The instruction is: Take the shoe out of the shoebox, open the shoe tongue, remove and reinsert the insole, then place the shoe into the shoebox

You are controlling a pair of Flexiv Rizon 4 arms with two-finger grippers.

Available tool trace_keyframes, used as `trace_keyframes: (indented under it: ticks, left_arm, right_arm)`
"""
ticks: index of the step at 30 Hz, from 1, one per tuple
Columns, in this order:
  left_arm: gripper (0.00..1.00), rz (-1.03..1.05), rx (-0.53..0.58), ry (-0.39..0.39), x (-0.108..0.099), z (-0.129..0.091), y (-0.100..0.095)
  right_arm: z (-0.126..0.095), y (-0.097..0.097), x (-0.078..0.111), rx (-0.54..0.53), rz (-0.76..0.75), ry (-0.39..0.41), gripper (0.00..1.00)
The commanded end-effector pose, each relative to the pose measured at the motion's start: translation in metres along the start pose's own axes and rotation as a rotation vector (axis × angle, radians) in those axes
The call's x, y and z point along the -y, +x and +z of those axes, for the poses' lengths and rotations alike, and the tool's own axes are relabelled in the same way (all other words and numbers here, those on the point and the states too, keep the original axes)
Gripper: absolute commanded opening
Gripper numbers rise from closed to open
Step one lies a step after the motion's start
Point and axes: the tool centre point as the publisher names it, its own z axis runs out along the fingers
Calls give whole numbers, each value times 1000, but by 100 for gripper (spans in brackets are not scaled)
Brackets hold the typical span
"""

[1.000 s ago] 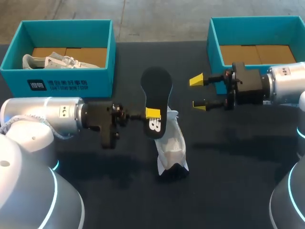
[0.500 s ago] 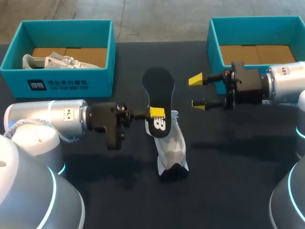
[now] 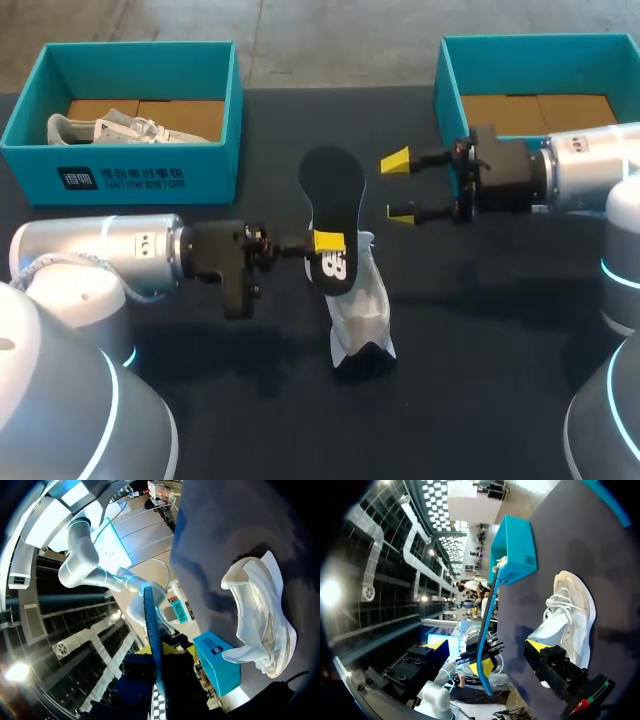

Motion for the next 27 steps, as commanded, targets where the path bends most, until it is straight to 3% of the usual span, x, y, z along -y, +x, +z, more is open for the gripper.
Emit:
trace_keyframes:
  ticks: [1, 6, 7, 9, 10, 20, 27]
  left_arm:
    - [0, 2, 3, -5, 3, -1, 1]
    - [0, 2, 3, -5, 3, -1, 1]
    - [0, 2, 3, -5, 3, -1, 1]
    - [0, 2, 3, -5, 3, -1, 1]
    - [0, 2, 3, -5, 3, -1, 1]
    - [0, 2, 3, -5, 3, -1, 1]
    - [0, 2, 3, -5, 3, -1, 1]
  right_arm:
    - [15, -3, -9, -9, 3, 21, 100]
    - [22, -1, -13, -12, 19, 19, 100]
    - [23, -1, -13, -10, 22, 18, 92]
    - [24, 0, -14, -8, 37, 16, 52]
    - [25, 0, -14, -8, 40, 17, 49]
    - [36, -2, -14, -8, 98, 13, 38]
    - [40, 1, -12, -11, 104, 15, 37]
